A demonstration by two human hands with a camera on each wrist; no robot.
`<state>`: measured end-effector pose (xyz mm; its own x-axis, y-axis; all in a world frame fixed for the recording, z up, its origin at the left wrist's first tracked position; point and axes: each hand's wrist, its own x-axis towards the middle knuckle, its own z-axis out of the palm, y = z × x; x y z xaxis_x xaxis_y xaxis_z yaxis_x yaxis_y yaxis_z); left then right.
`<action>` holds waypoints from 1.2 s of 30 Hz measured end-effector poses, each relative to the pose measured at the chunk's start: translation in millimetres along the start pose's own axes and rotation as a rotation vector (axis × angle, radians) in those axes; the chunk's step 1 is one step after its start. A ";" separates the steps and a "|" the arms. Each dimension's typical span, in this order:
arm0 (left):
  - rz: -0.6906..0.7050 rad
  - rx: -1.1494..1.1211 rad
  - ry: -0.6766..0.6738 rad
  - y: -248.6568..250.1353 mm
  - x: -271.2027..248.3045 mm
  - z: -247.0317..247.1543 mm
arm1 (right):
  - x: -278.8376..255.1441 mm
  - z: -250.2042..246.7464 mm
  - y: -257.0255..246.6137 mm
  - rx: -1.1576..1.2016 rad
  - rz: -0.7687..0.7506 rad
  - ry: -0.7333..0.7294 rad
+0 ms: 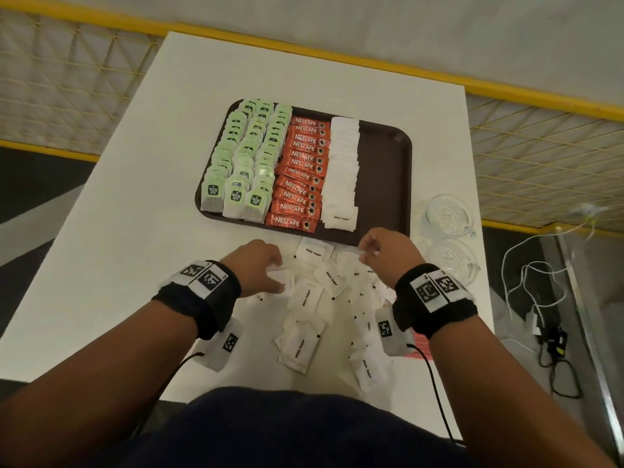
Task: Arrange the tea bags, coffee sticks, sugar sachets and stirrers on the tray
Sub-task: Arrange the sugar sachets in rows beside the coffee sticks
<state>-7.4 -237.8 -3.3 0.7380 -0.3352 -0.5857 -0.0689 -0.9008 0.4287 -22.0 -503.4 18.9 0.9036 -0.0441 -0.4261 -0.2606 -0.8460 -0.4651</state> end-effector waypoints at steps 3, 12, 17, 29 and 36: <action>-0.006 0.015 0.079 5.9 -6.0 8.1 | -17.1 5.5 4.2 -0.033 -0.047 -0.060; -0.075 0.071 0.128 13.8 -12.2 21.2 | -49.8 15.3 16.9 -0.161 -0.100 -0.152; -0.104 0.198 0.180 15.5 -19.0 25.1 | -63.0 14.8 23.7 -0.324 -0.051 -0.192; -0.051 -0.195 0.355 25.6 -43.4 37.6 | -67.9 34.1 30.3 -0.372 0.028 -0.138; 0.000 -0.235 0.298 46.9 -53.7 39.4 | -72.3 35.2 31.5 -0.330 -0.068 -0.093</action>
<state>-76.7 -272.9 21.2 0.9031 -0.2096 -0.3748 0.0610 -0.8013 0.5951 -107.5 -508.2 7.7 0.8762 0.0538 -0.4789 -0.0632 -0.9723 -0.2249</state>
